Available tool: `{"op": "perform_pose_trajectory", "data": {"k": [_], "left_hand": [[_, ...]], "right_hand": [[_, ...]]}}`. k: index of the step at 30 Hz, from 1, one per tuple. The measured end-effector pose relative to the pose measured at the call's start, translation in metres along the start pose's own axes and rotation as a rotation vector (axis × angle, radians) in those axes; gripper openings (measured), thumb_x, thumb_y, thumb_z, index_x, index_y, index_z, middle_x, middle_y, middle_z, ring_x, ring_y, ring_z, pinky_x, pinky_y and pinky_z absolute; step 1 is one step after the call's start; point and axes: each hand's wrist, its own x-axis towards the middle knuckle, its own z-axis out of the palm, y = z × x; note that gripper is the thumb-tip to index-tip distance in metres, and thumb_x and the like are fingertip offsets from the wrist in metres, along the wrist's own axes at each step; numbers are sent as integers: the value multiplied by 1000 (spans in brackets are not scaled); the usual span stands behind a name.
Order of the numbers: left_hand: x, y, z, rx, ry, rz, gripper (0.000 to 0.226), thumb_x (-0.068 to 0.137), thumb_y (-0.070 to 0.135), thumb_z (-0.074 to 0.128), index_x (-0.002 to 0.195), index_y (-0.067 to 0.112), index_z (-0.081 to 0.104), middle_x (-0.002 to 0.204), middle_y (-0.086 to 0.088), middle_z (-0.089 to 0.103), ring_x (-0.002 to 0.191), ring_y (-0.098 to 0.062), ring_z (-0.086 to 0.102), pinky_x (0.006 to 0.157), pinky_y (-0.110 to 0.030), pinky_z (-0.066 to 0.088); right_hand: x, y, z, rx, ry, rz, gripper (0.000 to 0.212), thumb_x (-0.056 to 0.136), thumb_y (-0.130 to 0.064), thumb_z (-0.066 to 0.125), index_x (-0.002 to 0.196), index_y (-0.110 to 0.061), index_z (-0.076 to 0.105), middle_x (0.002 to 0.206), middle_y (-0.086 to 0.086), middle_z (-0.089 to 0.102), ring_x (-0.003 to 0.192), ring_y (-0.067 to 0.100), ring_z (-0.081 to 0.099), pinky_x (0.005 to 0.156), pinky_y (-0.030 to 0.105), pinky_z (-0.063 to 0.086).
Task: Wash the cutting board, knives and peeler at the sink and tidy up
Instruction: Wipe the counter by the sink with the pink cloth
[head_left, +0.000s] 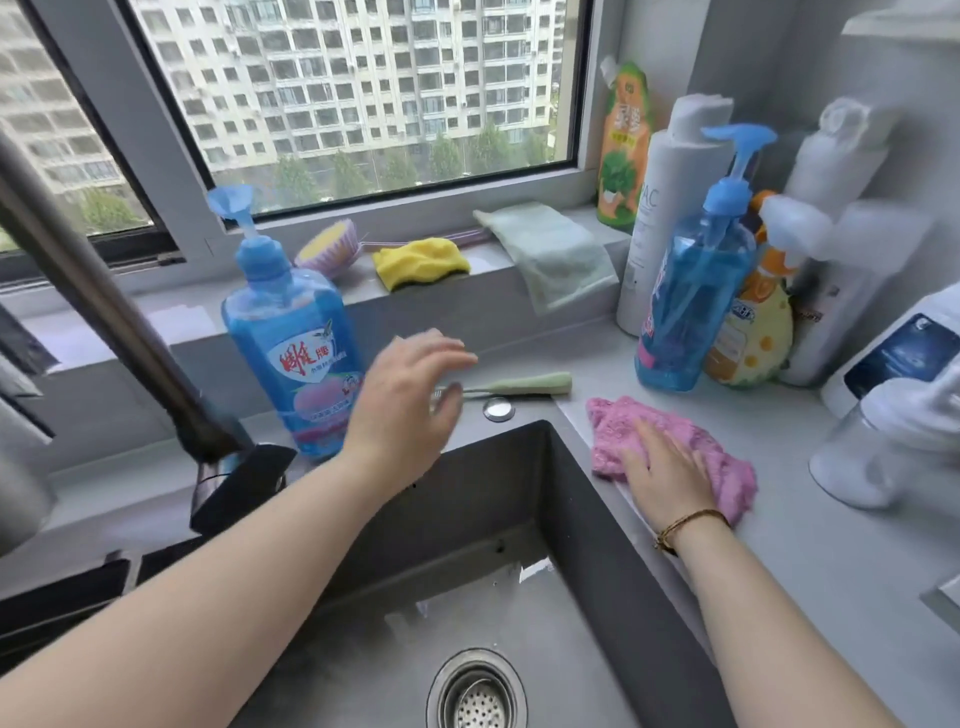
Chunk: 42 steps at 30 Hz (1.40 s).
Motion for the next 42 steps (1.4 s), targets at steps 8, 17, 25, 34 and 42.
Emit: {"op": "perform_pose_trajectory", "data": {"k": [8,17,25,34,42], "left_hand": [[51,-10,81,294,-470,-89,48,97,23,37,144,18,28,149,2,33,138,-15,26,112,-29,8],[72,-22,123,401,-517,-3,42,93,25,47,135,22,42,136,-1,47,127,-20,40,106,-27,17],[96,-26,89,117,-296,-120,31,93,16,47,121,20,59,117,-8,55,111,-27,50,86,-33,39],[101,-43,28,39,-218,-114,29,87,8,56,114,13,64,106,-15,62,101,-29,54,80,-25,35],[93,-52,47,43,-240,-175,29,89,10,54,116,17,63,98,-9,57,99,-27,51,77,-26,31]], "right_hand": [[17,18,-2,-258,-61,-121,50,99,-34,22,146,-32,8,157,-6,-1,144,15,1,117,34,-1],[20,20,0,-263,-62,-116,52,99,-35,22,146,-33,3,156,-7,-5,144,13,-4,116,33,-5],[37,-2,11,-232,-42,-124,51,100,-31,21,148,-24,4,157,0,-3,144,16,-3,116,31,-7],[104,-108,59,-226,-81,-328,54,94,-21,38,144,-14,20,154,6,14,142,23,12,116,38,5],[59,-140,89,-301,-191,-789,44,98,-21,32,141,-19,27,153,2,19,140,21,16,116,40,7]]}}
